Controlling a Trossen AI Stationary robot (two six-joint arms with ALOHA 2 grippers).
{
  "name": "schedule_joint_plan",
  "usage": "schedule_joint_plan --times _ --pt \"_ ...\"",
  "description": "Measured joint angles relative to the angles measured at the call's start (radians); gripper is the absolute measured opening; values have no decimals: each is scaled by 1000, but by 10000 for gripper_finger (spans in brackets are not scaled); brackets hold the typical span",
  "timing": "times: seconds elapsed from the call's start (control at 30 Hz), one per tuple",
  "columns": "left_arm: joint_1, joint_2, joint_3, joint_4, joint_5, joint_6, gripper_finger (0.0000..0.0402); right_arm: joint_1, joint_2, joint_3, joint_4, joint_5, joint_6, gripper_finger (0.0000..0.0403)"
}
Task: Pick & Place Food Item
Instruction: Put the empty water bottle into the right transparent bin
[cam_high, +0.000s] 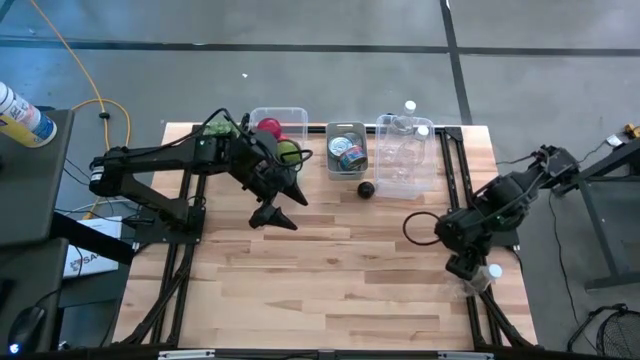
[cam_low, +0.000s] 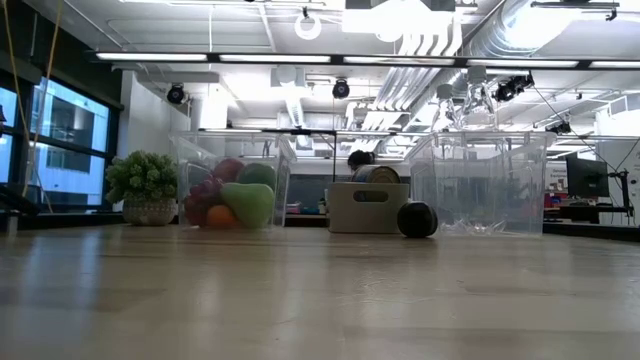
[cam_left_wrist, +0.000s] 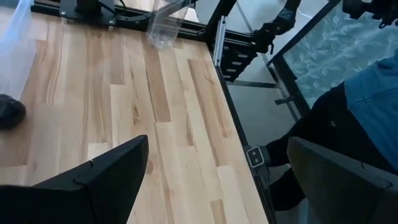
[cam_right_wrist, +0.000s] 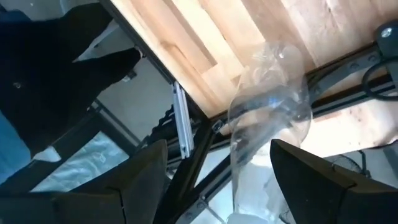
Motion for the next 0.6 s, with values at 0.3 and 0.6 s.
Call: schedule_joint_plan --times 0.3,0.6 --pt "0 0 0 1 0 0 372 15 2 -11 0 -42 87 266" --pt "0 0 0 1 16 -6 372 15 2 -11 1 8 63 243"
